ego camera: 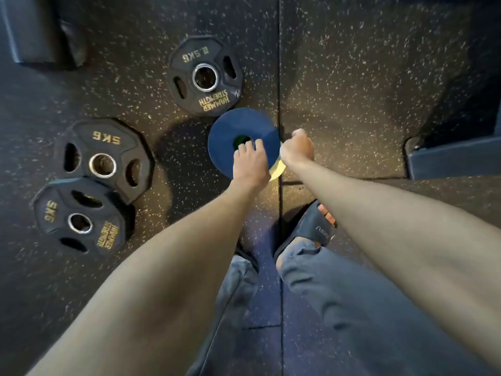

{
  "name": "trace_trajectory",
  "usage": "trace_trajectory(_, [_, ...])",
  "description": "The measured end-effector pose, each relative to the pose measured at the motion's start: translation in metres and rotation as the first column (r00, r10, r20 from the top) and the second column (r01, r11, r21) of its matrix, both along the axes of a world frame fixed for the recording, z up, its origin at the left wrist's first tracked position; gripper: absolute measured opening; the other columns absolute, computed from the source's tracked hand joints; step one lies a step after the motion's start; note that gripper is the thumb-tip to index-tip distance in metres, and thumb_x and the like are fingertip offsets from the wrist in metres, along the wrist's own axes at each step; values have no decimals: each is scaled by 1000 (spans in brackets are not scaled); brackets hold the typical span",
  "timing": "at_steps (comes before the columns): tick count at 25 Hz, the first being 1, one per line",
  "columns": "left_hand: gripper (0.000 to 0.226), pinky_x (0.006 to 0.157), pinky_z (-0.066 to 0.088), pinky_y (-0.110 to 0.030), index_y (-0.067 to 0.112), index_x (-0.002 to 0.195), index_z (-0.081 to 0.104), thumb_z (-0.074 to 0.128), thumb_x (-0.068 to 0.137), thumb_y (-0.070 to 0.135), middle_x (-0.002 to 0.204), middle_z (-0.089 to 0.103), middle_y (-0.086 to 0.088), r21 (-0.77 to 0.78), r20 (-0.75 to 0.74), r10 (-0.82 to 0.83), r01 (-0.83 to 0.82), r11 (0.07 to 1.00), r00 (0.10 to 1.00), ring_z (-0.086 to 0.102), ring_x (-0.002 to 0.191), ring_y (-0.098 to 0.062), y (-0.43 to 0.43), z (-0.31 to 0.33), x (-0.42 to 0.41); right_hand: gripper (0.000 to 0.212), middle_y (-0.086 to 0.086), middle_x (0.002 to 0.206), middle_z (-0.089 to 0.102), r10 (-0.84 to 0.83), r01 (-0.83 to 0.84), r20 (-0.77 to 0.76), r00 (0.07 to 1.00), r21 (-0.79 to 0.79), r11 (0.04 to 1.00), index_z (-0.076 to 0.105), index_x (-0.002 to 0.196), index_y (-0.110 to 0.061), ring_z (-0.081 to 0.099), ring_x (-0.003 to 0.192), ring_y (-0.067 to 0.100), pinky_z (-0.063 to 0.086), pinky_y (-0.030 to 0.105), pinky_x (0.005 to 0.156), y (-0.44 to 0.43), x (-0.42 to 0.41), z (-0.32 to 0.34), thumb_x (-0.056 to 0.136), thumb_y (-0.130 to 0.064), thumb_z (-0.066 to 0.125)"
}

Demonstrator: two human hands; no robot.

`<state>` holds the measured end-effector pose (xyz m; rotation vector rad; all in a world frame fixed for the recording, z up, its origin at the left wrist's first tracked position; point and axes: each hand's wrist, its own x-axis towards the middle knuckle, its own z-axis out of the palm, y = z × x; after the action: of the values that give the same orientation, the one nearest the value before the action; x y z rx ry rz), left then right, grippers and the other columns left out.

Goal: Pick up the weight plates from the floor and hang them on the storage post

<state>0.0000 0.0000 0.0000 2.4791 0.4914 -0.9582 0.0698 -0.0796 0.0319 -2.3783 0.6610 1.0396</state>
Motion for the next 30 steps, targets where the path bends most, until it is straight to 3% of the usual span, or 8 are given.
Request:
trace_trajectory(3, [82, 107, 38, -42, 7, 148, 23, 72, 84, 23, 135, 50, -18, 61, 39, -98, 96, 994, 994, 49, 123, -34, -12, -24, 2, 40, 17, 126, 62, -322, 322, -16, 947, 64, 945, 59, 126, 0, 61, 115, 38, 53, 50, 97, -10, 13, -31, 102, -23, 38])
trace_trajectory(6, [93, 107, 37, -44, 4, 152, 15, 74, 84, 29, 129, 52, -19, 143, 51, -144, 135, 980, 988, 52, 118, -34, -13, -34, 3, 58, 6, 122, 58, -504, 527, -157, 849, 179, 831, 54, 133, -5, 58, 110, 30, 52, 59, 96, -6, 8, -44, 104, -47, 27])
trace_trajectory(10, [109, 105, 38, -44, 3, 156, 5, 77, 80, 31, 128, 50, -18, 140, 126, -136, 118, 983, 983, 50, 115, -32, -13, -38, -1, 100, 11, 129, 67, -597, 627, -190, 779, 236, 743, 60, 131, -10, 63, 118, 34, 45, 54, 106, -24, 1, -103, 75, -78, 13])
trace_trajectory(15, [115, 98, 38, -39, 4, 156, 8, 82, 73, 33, 128, 48, -15, -9, 145, -36, 37, 999, 989, 47, 112, -30, -2, -30, -8, 100, 9, 124, 70, -659, 703, -245, 711, 223, 675, 62, 131, -13, 63, 119, 33, 49, 54, 102, -22, -8, -100, 77, -82, 14])
trace_trajectory(21, [134, 102, 36, -44, 7, 157, -6, 86, 66, 39, 135, 45, -18, -184, 17, -4, 8, 983, 1000, 44, 122, -37, 33, -3, 3, 54, 11, 108, 69, -674, 748, -324, 664, 275, 604, 65, 114, -15, 67, 98, 32, 58, 49, 89, 4, -22, -37, 104, -53, 28])
trace_trajectory(24, [126, 102, 35, -43, 13, 158, 1, 83, 67, 44, 130, 47, -18, -135, 39, -4, 9, 991, 999, 44, 121, -34, 52, 12, 8, 28, 12, 117, 69, -559, 623, -282, 780, 274, 732, 64, 120, -12, 66, 100, 29, 60, 42, 81, 15, -17, -27, 98, -26, 55])
trace_trajectory(26, [106, 103, 38, -46, 13, 156, 12, 78, 75, 31, 130, 50, -18, -140, 54, 75, -67, 988, 996, 46, 121, -36, 71, 20, 11, 32, 12, 118, 66, -457, 513, -249, 854, 252, 821, 62, 124, -8, 62, 101, 29, 59, 40, 75, 20, -11, -23, 94, -4, 54])
trace_trajectory(30, [67, 103, 44, -36, 11, 146, 43, 52, 81, -3, 131, 59, -19, -188, 34, 247, -236, 953, 968, 53, 122, -35, 103, 47, 24, 37, 15, 117, 63, -193, 216, -148, 970, 156, 964, 56, 124, -2, 64, 105, 36, 60, 51, 83, 40, -4, -1, 86, 0, 58])
